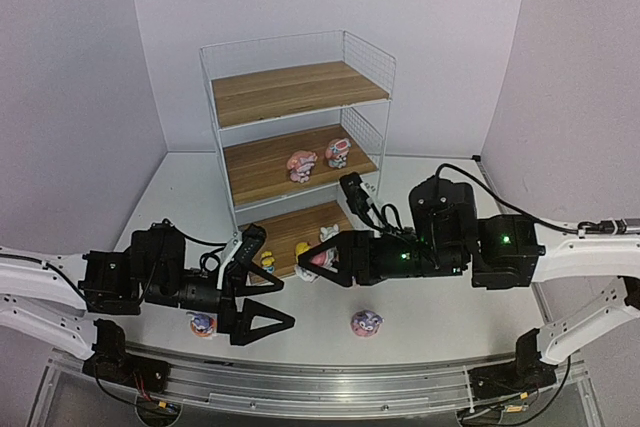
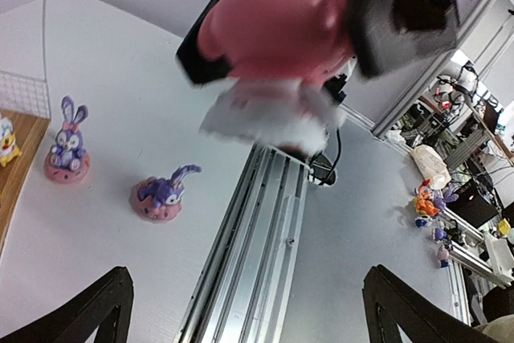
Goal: Place and organize the plastic toys onto the shelf
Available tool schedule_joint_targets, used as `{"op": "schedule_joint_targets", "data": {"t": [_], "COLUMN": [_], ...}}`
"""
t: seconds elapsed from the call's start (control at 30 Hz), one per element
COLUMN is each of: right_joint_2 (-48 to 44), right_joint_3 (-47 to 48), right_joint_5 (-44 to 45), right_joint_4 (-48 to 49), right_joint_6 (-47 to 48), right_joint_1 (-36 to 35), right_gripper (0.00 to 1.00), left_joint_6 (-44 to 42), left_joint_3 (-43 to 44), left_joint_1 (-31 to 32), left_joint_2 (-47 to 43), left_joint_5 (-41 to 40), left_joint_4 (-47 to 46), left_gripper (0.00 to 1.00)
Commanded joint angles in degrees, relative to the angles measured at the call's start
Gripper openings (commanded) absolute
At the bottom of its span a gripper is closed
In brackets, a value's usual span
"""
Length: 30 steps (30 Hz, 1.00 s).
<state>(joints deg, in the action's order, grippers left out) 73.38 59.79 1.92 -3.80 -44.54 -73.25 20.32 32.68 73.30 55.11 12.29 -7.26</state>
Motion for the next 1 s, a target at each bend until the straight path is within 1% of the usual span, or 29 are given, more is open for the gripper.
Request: {"op": "schedule_joint_targets", "data": {"t": [0.0, 0.13, 0.2, 0.4, 0.5, 0.6, 0.7, 0.87, 0.97], "right_joint_2": [0.4, 1.2, 1.8, 2.9, 3.0, 3.5, 4.1, 4.9, 5.0], "right_joint_3": [3.9, 4.5, 4.9, 6.4, 6.2, 6.4, 6.7, 7.3, 7.5], "right_joint_5": [-1.3, -1.5, -1.5, -1.5, -3.0, -4.4, -5.4, -7.5, -8.0], "right_joint_4": [-7.3, -7.3, -7.1, -5.1, -2.8, -2.0, -2.0, -1.9, -2.0], "right_joint_6": [-7.4, -8.2, -8.1, -7.0, -6.4, -6.2, -5.8, -5.0, -4.5], "right_joint_1": [0.1, 0.1, 0.1, 0.1, 0.1, 0.2, 0.1, 0.1, 0.1], "right_gripper": [0.09, 0.08, 0.08, 0.08, 0.08, 0.08, 0.08, 0.08, 0.10], "left_joint_6": [-4.7, -3.5, -3.1, -2.5, -1.9, -1.1, -0.4, 0.0, 0.2], "left_joint_3": [3.4, 2.8, 3.0, 4.9, 5.2, 4.9, 4.3, 4.0, 3.9], "left_joint_1": [0.1, 0.1, 0.1, 0.0, 0.0, 0.0, 0.1, 0.1, 0.1], "left_joint_2": [0.5, 1.0, 2.2, 6.7, 8.2, 8.6, 8.0, 6.8, 6.9], "left_joint_5": [2.5, -0.2, -0.2, 3.9, 5.2, 5.6, 6.3, 5.5, 4.8], "left_joint_4": [-11.0, -14.9, -15.8, -16.6, -17.4, -19.0, -21.0, -21.4, -21.1], "left_gripper": [0.99, 0.96, 0.94, 0.86, 0.83, 0.74, 0.61, 0.33, 0.13]}}
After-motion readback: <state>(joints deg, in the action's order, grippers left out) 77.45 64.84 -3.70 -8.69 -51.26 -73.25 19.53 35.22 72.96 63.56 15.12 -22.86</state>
